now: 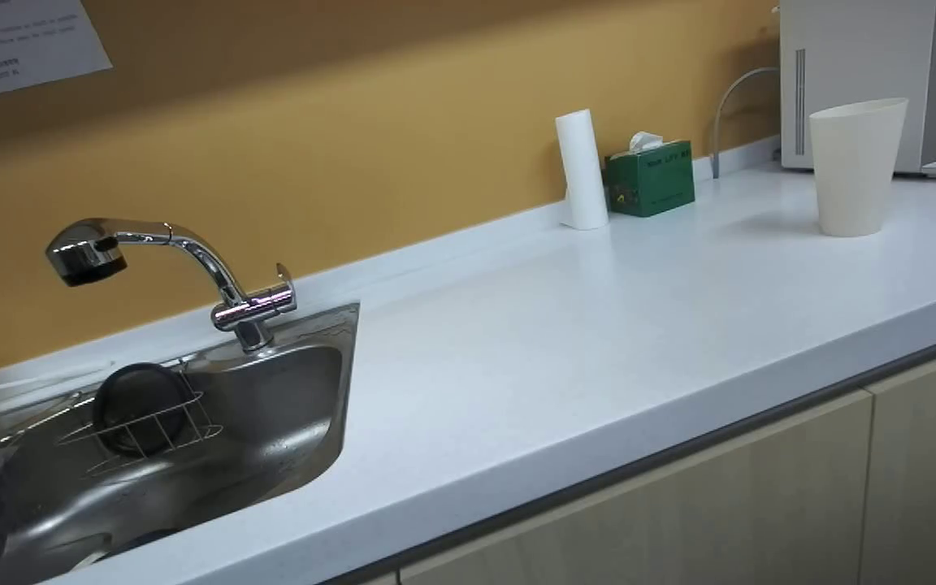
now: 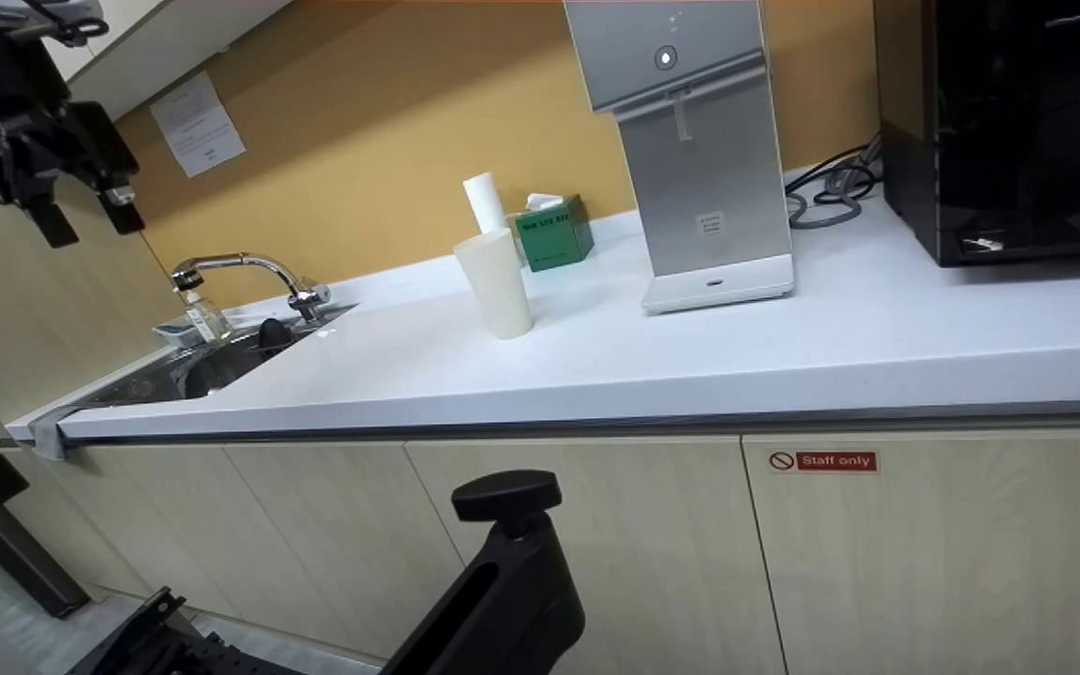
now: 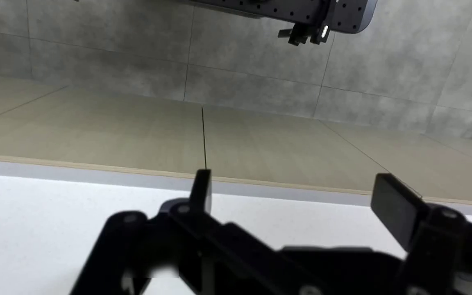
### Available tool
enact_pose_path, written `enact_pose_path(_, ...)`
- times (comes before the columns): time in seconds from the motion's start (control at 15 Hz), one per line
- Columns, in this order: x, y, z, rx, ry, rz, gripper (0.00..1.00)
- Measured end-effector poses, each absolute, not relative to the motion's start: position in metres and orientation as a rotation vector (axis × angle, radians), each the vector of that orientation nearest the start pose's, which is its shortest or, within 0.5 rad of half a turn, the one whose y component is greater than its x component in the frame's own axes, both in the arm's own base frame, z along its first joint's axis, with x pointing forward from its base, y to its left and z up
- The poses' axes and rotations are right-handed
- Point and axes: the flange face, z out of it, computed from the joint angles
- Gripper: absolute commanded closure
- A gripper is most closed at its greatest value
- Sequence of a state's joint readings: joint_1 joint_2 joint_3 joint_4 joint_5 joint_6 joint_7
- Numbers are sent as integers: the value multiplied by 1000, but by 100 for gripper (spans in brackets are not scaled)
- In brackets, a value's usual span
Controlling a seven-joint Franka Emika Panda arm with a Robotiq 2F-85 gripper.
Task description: Put the white cup on the coffee maker
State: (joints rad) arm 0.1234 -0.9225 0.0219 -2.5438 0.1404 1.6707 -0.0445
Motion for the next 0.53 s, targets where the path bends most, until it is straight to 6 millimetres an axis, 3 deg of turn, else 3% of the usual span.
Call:
enact_pose_path(0.27, 287, 55, 546, -3062, -232, -174, 0)
enact_pose_path(0.53, 314, 57, 521, -3136, -124, -417, 0)
